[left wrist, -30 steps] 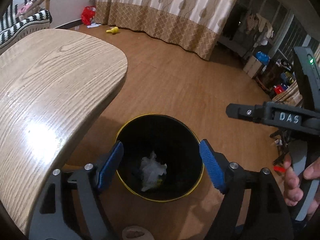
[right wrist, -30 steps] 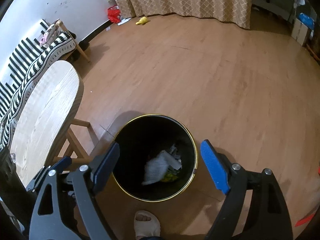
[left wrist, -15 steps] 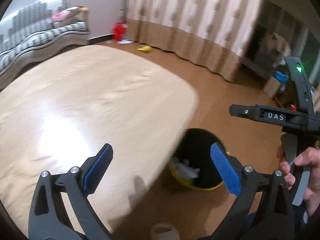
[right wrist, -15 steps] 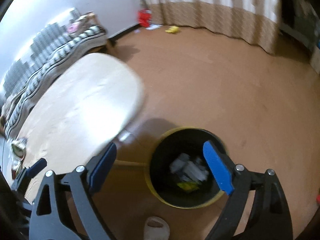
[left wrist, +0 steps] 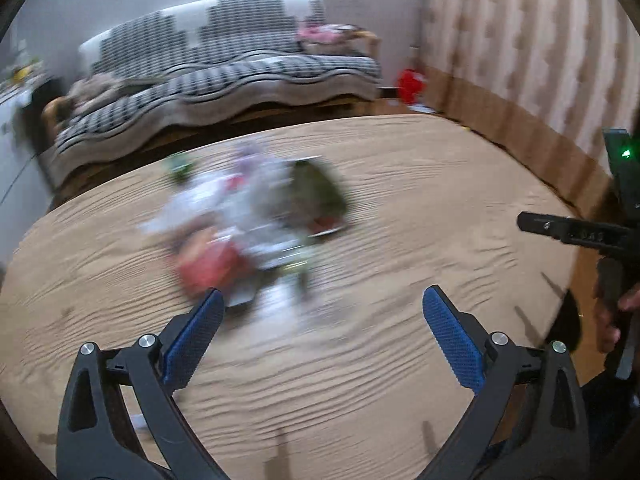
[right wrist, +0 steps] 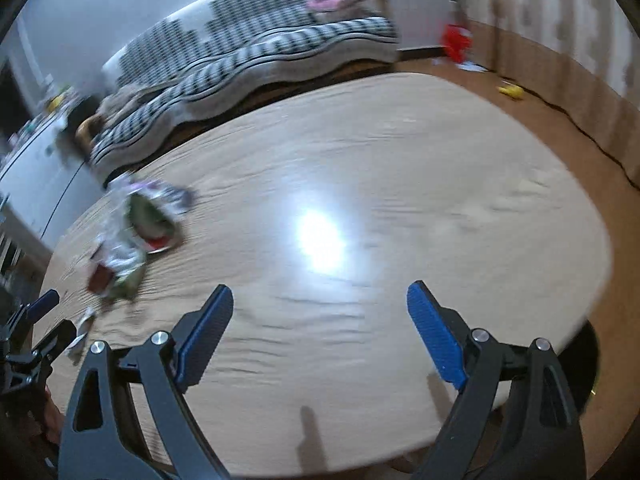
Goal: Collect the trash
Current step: 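Swing both open tools back from the bin over the trash on the table, then grasp the white barcode paper strip with the left tool while the right tool grasps the foil snack wrapper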
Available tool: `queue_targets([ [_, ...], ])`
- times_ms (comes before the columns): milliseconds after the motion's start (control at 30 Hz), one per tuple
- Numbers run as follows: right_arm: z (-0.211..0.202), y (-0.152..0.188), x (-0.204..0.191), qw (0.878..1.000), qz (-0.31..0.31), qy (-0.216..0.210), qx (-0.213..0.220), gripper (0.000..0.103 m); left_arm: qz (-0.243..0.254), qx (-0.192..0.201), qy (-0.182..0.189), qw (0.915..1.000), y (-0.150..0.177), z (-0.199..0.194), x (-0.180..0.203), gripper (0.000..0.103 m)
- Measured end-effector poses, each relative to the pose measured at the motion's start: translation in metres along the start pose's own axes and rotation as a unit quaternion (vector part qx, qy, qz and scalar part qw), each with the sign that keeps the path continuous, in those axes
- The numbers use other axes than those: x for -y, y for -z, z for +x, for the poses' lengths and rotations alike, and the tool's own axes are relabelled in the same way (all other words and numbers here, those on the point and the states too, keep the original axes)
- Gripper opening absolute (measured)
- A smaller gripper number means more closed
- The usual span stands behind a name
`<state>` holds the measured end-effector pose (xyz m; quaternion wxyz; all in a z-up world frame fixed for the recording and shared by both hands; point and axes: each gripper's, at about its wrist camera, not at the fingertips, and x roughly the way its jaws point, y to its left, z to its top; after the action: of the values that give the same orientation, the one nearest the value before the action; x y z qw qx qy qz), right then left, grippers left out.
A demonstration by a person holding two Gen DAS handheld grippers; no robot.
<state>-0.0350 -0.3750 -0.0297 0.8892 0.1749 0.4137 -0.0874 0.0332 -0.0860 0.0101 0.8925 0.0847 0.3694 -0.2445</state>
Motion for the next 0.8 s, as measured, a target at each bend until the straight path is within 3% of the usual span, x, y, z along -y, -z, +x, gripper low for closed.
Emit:
queue_targets([
  [200,0.036,-0.001,-0.089,0.997,-0.054,-0.041,-0.024,0.086,-0.030,-0.011,-0.058,0.9978,0.037,-0.015,-0.085,0.096],
  [400,0.063,0.002,-0.147,0.993,-0.090,-0.059,-0.041,0.086,-0.036,-0.028,-0.066,0.9968,0.064,-0.008,-0.123,0.096],
  [600,0.078,0.005,-0.170,0.991,-0.108,-0.056,-0.052,0.086,-0.028,-0.052,-0.051,0.9970,0.063,0.011,-0.119,0.096],
  [767,0.088,0.004,-0.177,0.990,-0.113,-0.055,-0.061,0.086,0.019,-0.071,-0.057,0.9956,0.067,0.026,-0.100,0.096],
  [800,0.087,0.006,-0.177,0.990,-0.113,-0.054,-0.062,0.086,0.026,-0.076,-0.057,0.9952,0.069,0.029,-0.097,0.091],
])
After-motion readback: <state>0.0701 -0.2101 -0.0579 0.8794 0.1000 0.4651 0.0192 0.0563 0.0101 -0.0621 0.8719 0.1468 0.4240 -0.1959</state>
